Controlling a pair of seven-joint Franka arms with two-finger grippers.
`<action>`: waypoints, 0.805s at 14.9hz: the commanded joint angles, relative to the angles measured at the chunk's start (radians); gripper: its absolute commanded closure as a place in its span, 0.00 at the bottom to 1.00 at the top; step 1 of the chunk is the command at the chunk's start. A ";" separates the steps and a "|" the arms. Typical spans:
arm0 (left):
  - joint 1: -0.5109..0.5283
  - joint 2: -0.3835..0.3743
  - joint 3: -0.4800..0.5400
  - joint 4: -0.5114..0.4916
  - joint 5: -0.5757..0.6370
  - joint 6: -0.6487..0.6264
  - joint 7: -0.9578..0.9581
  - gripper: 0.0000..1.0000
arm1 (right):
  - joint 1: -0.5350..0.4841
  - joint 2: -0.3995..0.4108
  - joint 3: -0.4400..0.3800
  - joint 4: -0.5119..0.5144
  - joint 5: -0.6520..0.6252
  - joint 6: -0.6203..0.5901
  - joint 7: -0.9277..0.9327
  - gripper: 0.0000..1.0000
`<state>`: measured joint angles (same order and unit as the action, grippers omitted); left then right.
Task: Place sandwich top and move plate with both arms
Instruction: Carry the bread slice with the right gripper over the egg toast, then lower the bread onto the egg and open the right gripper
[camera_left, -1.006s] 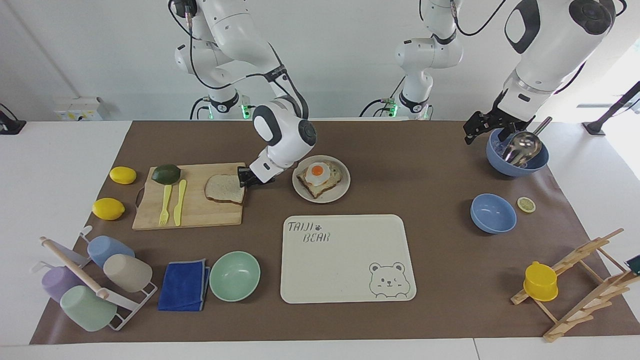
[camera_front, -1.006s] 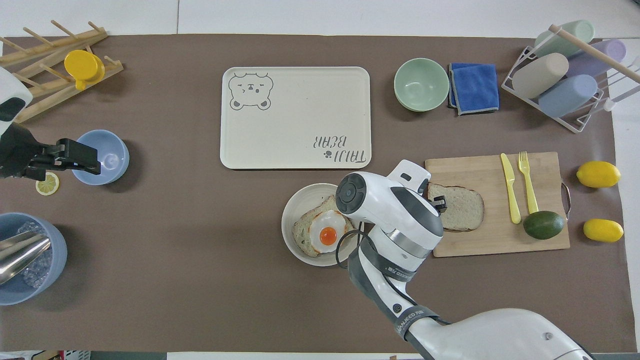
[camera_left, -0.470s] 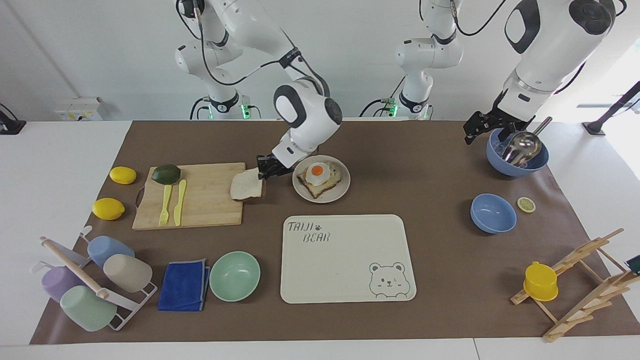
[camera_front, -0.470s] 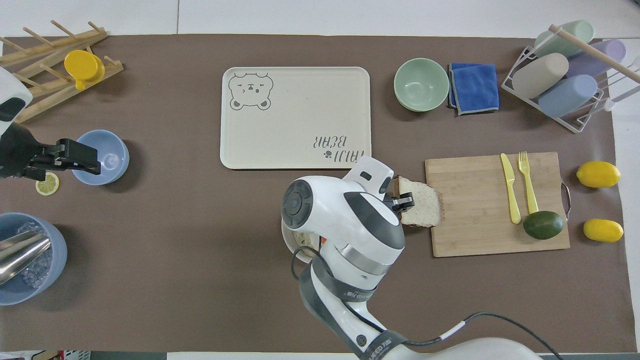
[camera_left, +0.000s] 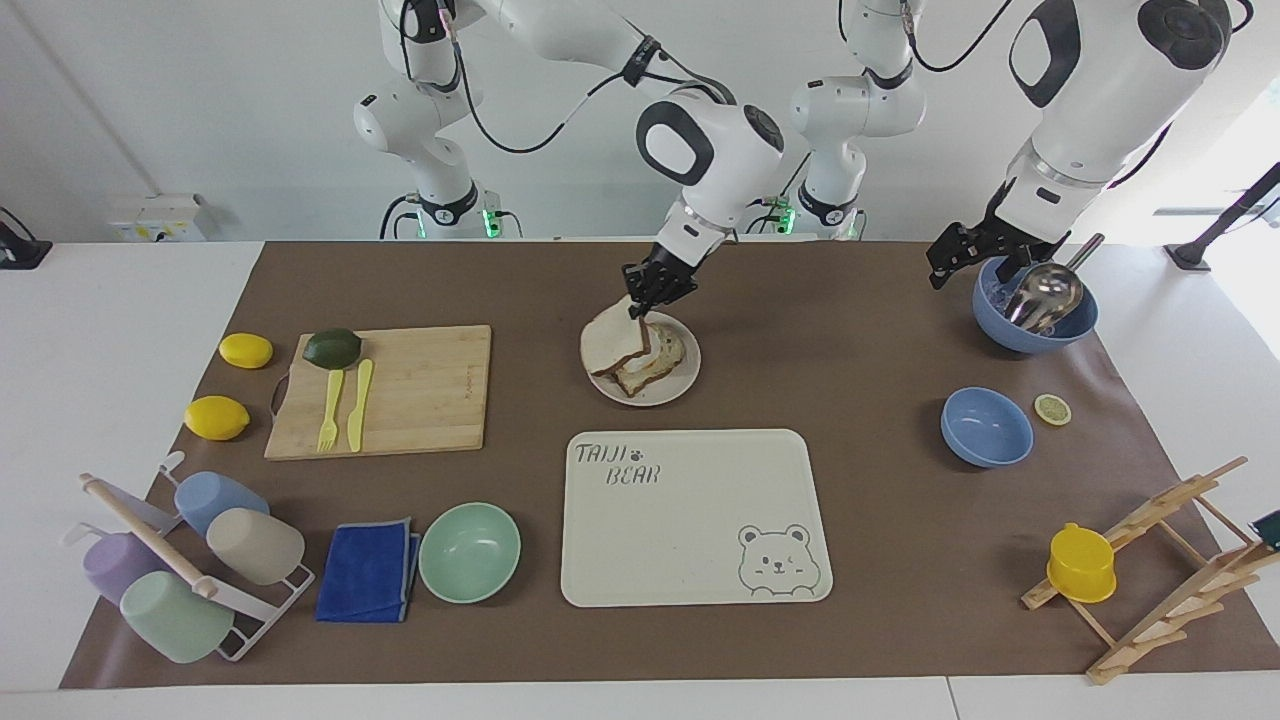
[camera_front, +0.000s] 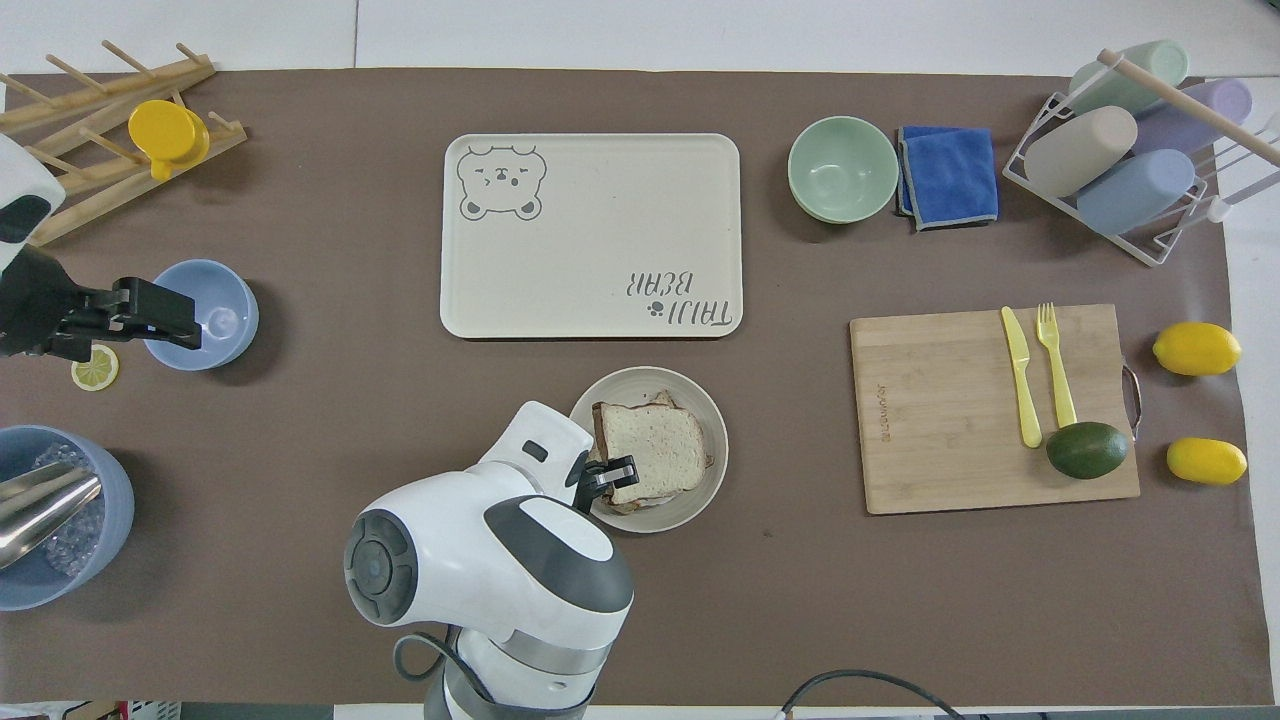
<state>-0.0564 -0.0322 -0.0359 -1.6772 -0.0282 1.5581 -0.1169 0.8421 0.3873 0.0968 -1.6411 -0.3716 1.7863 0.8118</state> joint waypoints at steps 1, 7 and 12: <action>0.013 -0.014 -0.012 -0.002 0.018 -0.009 -0.010 0.00 | -0.023 -0.005 0.014 -0.043 0.023 0.073 0.018 0.99; 0.007 -0.014 -0.012 -0.002 0.018 -0.003 -0.015 0.00 | -0.060 -0.001 0.012 -0.043 0.101 0.153 0.030 0.45; 0.000 -0.014 -0.013 -0.007 0.018 0.023 -0.017 0.00 | -0.157 -0.072 0.014 -0.003 0.152 0.130 0.014 0.00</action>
<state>-0.0566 -0.0323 -0.0415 -1.6772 -0.0282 1.5626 -0.1174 0.7622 0.3781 0.0958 -1.6463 -0.2568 1.9469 0.8423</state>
